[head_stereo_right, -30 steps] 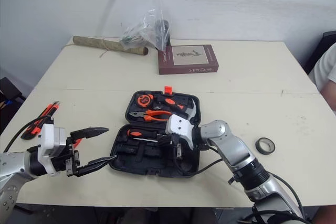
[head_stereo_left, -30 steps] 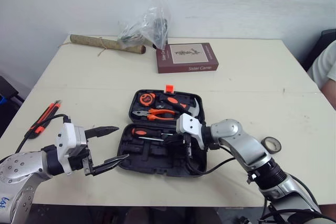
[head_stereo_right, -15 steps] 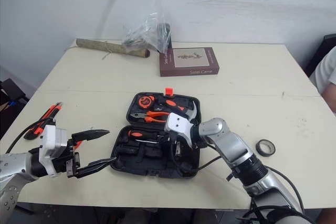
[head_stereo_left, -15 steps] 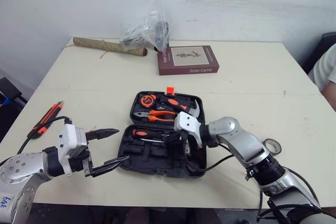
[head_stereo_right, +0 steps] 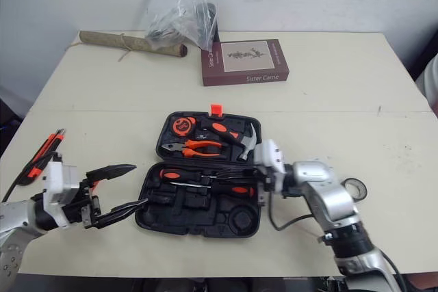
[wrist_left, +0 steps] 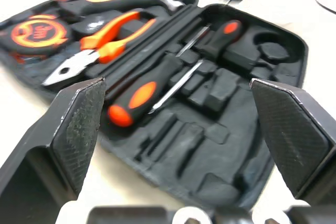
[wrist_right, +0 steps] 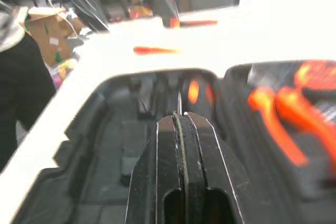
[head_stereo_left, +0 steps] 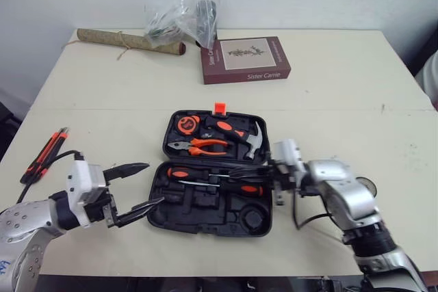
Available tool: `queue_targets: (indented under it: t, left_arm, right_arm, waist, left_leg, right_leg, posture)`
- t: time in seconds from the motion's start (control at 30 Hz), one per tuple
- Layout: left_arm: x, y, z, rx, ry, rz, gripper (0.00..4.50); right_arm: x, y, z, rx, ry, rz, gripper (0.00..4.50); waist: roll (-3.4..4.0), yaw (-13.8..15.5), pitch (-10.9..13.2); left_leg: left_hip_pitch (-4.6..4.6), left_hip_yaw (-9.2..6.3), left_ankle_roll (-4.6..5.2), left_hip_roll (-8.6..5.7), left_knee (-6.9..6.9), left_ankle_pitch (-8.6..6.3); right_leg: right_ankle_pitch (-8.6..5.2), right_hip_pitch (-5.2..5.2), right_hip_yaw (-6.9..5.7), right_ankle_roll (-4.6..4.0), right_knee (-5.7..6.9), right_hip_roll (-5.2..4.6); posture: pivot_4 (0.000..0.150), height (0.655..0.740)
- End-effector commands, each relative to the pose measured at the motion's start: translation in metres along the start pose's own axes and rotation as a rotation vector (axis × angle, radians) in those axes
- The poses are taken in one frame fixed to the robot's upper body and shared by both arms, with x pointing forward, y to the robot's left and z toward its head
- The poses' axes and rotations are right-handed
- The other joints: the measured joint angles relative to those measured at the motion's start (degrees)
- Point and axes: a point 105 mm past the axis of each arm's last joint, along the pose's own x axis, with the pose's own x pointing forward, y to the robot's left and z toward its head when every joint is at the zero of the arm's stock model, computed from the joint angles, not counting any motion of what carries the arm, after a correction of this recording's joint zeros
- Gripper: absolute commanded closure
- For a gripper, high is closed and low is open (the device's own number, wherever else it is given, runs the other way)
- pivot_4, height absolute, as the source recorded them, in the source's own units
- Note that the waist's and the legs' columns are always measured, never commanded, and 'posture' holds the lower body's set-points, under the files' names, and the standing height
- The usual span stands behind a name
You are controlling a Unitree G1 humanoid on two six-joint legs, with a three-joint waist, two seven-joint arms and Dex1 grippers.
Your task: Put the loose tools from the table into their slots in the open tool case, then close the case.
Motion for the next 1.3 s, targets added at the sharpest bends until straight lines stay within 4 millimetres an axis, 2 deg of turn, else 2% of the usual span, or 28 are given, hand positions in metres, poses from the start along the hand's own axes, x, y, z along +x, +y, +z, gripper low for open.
queue_targets:
  t: [0.03,0.07,0.2,0.27,0.33,0.43,0.5,0.53,0.6,0.67,0.77,0.9,0.97,1.07,1.17,1.2,1.23,1.3]
  left_arm:
    - [-0.028,0.011,0.005,0.025,-0.009,0.103,0.00]
    - [-0.037,0.016,0.004,0.020,0.002,0.151,0.00]
    - [-0.094,0.036,-0.005,-0.028,0.042,0.395,0.00]
    - [-0.124,0.043,-0.016,-0.055,0.060,0.523,0.00]
    - [-0.159,0.048,-0.028,-0.078,0.087,0.671,0.00]
    - [-0.226,0.048,-0.044,-0.131,0.125,0.927,0.00]
    - [-0.264,0.042,-0.050,-0.154,0.147,1.084,0.00]
    - [-0.276,0.038,-0.052,-0.162,0.155,1.135,0.00]
    - [-0.298,0.029,-0.055,-0.168,0.198,1.203,0.00]
    - [-0.307,0.029,-0.051,-0.154,0.189,1.234,0.00]
    - [-0.297,0.037,-0.044,-0.125,0.154,1.196,0.00]
    - [-0.240,0.047,-0.035,-0.178,0.056,0.945,0.00]
    - [-0.205,0.049,-0.033,-0.174,0.096,0.794,0.00]
    - [-0.176,0.055,-0.026,-0.167,0.113,0.695,0.00]
    - [-0.131,0.062,-0.022,-0.174,0.174,0.558,0.00]
    - [-0.123,0.064,-0.023,-0.175,0.196,0.545,0.00]
    - [-0.120,0.066,-0.024,-0.177,0.209,0.545,0.00]
    - [-0.107,0.067,-0.034,-0.207,0.272,0.507,0.00]
  right_arm:
    - [-0.032,-0.007,0.030,-0.036,-0.030,-0.094,3.84]
    - [-0.043,-0.008,0.031,-0.039,0.002,-0.125,3.61]
    - [-0.100,-0.022,0.034,-0.191,0.127,-0.343,1.80]
    - [-0.126,-0.013,0.021,-0.183,0.233,-0.370,0.73]
    - [-0.151,0.002,0.014,-0.187,0.259,-0.357,0.08]
    - [-0.195,0.005,0.012,-0.182,0.299,-0.519,0.08]
    - [-0.221,0.019,0.003,-0.174,0.398,-0.518,0.08]
    - [-0.232,0.023,0.001,-0.171,0.430,-0.539,0.08]
    - [-0.271,0.030,0.000,-0.154,0.488,-0.686,0.08]
    - [-0.292,0.037,0.000,-0.152,0.516,-0.764,0.08]
    - [-0.303,0.050,-0.008,-0.128,0.557,-0.772,0.08]
    - [-0.277,0.033,-0.008,-0.174,0.473,-0.730,0.08]
    - [-0.246,0.017,0.001,-0.214,0.371,-0.676,0.08]
    - [-0.210,0.011,0.010,-0.215,0.267,-0.592,0.08]
    - [-0.149,0.008,0.028,-0.207,0.058,-0.441,0.08]
    - [-0.132,0.011,0.030,-0.201,0.020,-0.385,0.08]
    - [-0.123,0.014,0.031,-0.197,0.006,-0.355,0.08]
    - [-0.092,0.019,0.039,-0.202,-0.072,-0.263,0.08]
  waist:
    - [-0.15,0.01,0.22]
    - [-0.24,0.16,0.37]
    - [-0.50,0.32,0.53]
    - [-0.50,0.32,0.53]
    - [-0.52,0.34,0.53]
    - [-0.54,0.27,0.55]
    - [-0.60,-0.04,0.58]
    - [-0.62,-0.05,0.59]
    - [-0.77,-0.24,0.68]
    - [-0.80,-0.44,0.69]
    - [-0.77,-0.19,0.72]
    - [-0.57,-0.22,0.83]
    - [-0.40,-0.59,0.93]
    - [-0.20,-1.35,1.05]
    - [-0.16,-1.23,1.08]
    - [-0.16,-1.18,1.08]
    - [-0.16,-1.14,1.08]
    - [-0.16,-1.15,1.08]
  left_leg:
    - [0.00,0.05,0.02,0.00,0.02,-0.01]
    - [0.00,0.10,0.03,-0.02,0.06,-0.02]
    - [-0.01,0.20,0.14,-0.02,0.21,-0.05]
    - [0.00,0.22,0.14,-0.03,0.22,-0.05]
    - [0.03,0.24,0.14,-0.01,0.16,-0.05]
    - [0.06,0.26,0.13,0.02,0.16,-0.04]
    - [0.11,0.37,0.13,0.01,0.16,-0.04]
    - [0.14,0.39,0.16,0.01,0.17,-0.06]
    - [0.21,0.41,0.21,0.02,0.16,-0.15]
    - [0.27,0.42,0.29,0.03,0.15,-0.31]
    - [0.37,0.14,-0.04,0.07,0.13,-0.52]
    - [0.37,0.12,-0.27,0.17,0.01,-0.39]
    - [0.31,0.14,-0.56,0.17,0.06,-0.18]
    - [0.32,0.23,-0.69,0.19,0.02,-0.05]
    - [0.33,0.25,-0.42,0.30,-0.01,0.17]
    - [0.33,0.25,-0.43,0.32,0.00,0.20]
    - [0.33,0.24,-0.42,0.32,0.01,0.22]
    - [0.32,0.26,-0.40,0.28,0.02,0.24]
  right_leg:
    - [0.00,0.00,-0.17,0.01,-0.01,0.00]
    - [0.02,0.02,-0.35,0.03,-0.03,-0.02]
    - [0.09,0.09,-0.43,0.17,-0.16,-0.11]
    - [0.10,0.07,-0.43,0.18,-0.31,-0.14]
    - [0.10,0.08,-0.42,0.18,-0.39,-0.15]
    - [0.10,0.07,-0.42,0.18,-0.35,-0.13]
    - [0.10,0.04,-0.33,0.18,-0.29,-0.16]
    - [0.10,0.04,-0.31,0.18,-0.29,-0.22]
    - [0.10,0.06,-0.26,0.18,-0.31,-0.32]
    - [0.10,0.05,-0.21,0.18,-0.35,-0.41]
    - [0.10,-0.10,0.01,0.05,-0.37,-0.51]
    - [0.18,-0.04,0.09,-0.19,-0.29,-0.48]
    - [0.20,-0.01,0.20,-0.21,-0.12,-0.47]
    - [0.20,-0.06,0.32,-0.22,-0.01,-0.35]
    - [0.18,-0.08,0.28,-0.25,0.11,-0.18]
    - [0.18,-0.09,0.27,-0.26,0.18,-0.15]
    - [0.18,-0.09,0.28,-0.26,0.20,-0.16]
    - [0.18,-0.08,0.29,-0.26,0.29,-0.16]
  posture:
    - [0.150,0.7400]
    - [0.150,0.7400]
    - [0.150,0.7400]
    - [0.150,0.7400]
    - [0.150,0.7400]
    - [0.150,0.7400]
    - [0.150,0.7400]
    - [0.150,0.7400]
    - [0.150,0.7400]
    - [0.150,0.7400]
    - [0.150,0.7400]
    - [0.150,0.7400]
    - [0.150,0.7400]
    - [0.150,0.7400]
    - [0.150,0.7400]
    - [0.150,0.7400]
    - [0.150,0.7400]
    - [0.150,0.7400]
